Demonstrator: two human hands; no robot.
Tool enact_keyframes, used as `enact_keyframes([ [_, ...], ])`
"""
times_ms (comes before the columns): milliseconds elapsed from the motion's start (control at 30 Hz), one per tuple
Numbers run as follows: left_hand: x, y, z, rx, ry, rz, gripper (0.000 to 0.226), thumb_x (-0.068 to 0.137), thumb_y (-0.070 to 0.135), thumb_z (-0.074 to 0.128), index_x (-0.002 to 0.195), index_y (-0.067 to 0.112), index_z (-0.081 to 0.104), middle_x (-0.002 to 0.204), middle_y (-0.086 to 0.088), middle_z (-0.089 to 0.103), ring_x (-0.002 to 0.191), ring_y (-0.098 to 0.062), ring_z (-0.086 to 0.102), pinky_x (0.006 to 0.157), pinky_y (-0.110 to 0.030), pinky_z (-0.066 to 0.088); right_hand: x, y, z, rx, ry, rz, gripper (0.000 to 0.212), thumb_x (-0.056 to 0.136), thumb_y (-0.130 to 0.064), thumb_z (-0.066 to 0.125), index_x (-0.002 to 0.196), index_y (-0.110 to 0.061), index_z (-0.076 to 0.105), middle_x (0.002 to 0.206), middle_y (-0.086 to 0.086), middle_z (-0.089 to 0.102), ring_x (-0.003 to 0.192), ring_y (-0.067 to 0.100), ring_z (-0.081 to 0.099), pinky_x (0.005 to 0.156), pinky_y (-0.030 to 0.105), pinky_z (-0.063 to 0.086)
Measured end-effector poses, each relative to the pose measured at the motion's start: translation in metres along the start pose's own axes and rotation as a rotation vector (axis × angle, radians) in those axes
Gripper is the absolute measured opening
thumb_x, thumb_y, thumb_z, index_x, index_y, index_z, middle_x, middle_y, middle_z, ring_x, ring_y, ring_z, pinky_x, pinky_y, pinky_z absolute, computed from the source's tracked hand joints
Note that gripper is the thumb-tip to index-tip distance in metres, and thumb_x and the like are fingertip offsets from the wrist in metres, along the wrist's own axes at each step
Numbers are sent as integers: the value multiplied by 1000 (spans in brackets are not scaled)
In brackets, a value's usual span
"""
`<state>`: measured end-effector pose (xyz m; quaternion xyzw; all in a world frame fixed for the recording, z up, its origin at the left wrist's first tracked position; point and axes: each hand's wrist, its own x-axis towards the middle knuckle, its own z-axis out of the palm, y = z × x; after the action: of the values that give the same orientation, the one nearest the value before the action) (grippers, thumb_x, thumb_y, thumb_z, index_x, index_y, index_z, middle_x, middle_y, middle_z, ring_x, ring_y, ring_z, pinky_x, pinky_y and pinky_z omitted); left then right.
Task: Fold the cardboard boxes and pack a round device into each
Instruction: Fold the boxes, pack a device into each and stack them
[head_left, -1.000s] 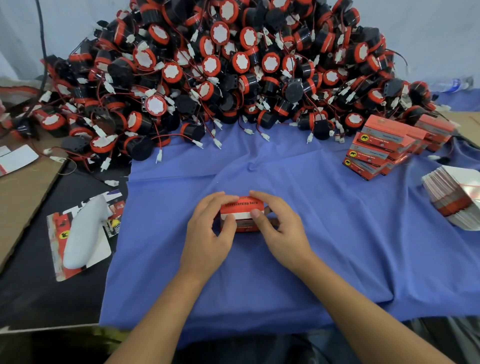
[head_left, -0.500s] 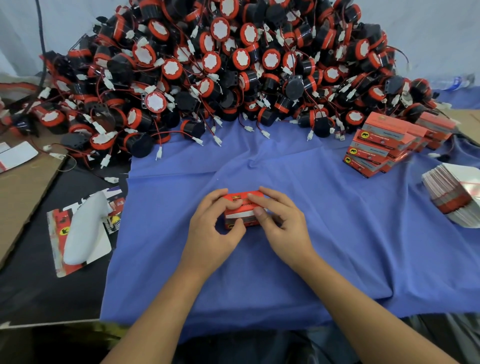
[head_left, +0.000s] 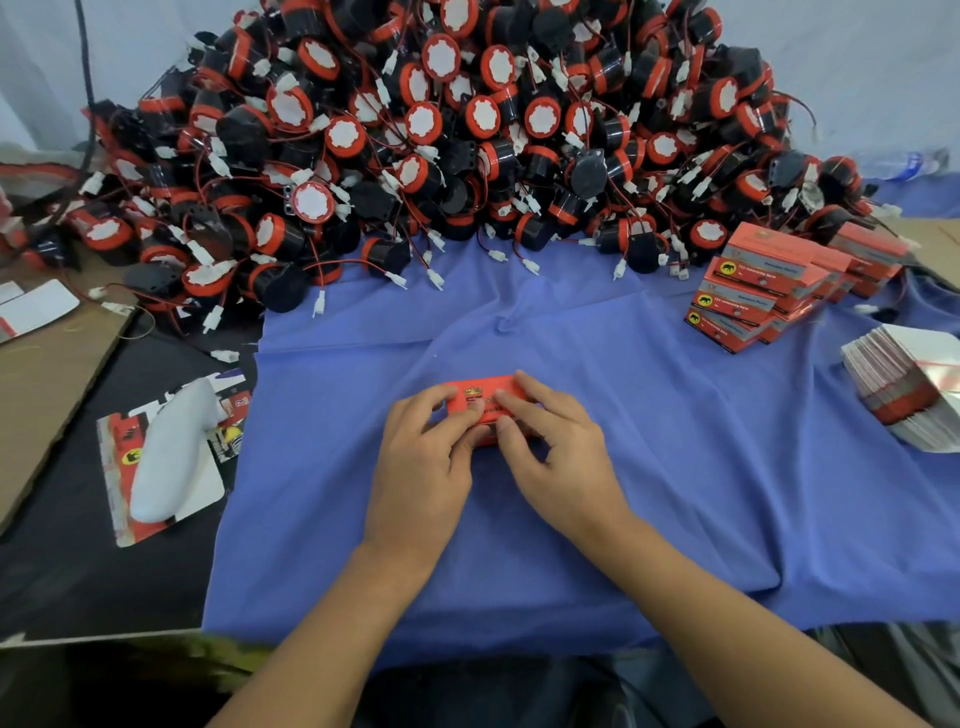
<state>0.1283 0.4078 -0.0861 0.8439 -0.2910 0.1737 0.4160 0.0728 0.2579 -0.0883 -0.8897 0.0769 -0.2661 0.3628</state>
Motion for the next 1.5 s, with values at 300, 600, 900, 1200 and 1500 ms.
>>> enact_keyframes([
  [300, 1, 2, 3, 76, 22, 5, 22, 95, 9, 72, 116, 10, 77, 125, -6, 59, 106, -24, 59, 95, -23, 43, -11, -6, 9, -302, -19, -140, 55, 88, -2, 68, 142, -3, 59, 154, 17, 49, 134, 34, 57, 100, 42, 56],
  [600, 15, 13, 10, -297, -14, -368, 36, 85, 20, 84, 107, 23, 56, 98, 11, 65, 85, 10, 64, 73, -3, 45, 1, 0, -2, 181, 99, 263, 39, 93, -11, 64, 128, -26, 57, 117, -10, 69, 105, 1, 66, 93, 29, 56],
  [900, 75, 76, 65, -443, -247, -254, 39, 94, 11, 70, 132, 16, 62, 127, 3, 67, 116, -8, 61, 93, -15, 48, 25, 18, -47, 399, 488, 454, 51, 86, 5, 55, 121, -31, 65, 112, -22, 70, 106, -15, 62, 82, 9, 51],
  [1200, 99, 150, 172, -572, -606, -186, 56, 97, 3, 47, 148, 27, 48, 130, 2, 67, 115, -12, 63, 102, -35, 52, 54, 84, -132, 162, 760, 547, 47, 78, 4, 55, 118, -19, 62, 110, 5, 70, 88, 19, 64, 78, 21, 52],
  [1500, 96, 181, 233, -542, -771, -166, 60, 95, -6, 40, 153, 9, 45, 152, -13, 50, 140, -28, 48, 119, -41, 38, 53, 152, -182, 20, 363, 846, 99, 89, -12, 62, 165, -23, 1, 143, 16, 58, 127, 34, 57, 103, 43, 47],
])
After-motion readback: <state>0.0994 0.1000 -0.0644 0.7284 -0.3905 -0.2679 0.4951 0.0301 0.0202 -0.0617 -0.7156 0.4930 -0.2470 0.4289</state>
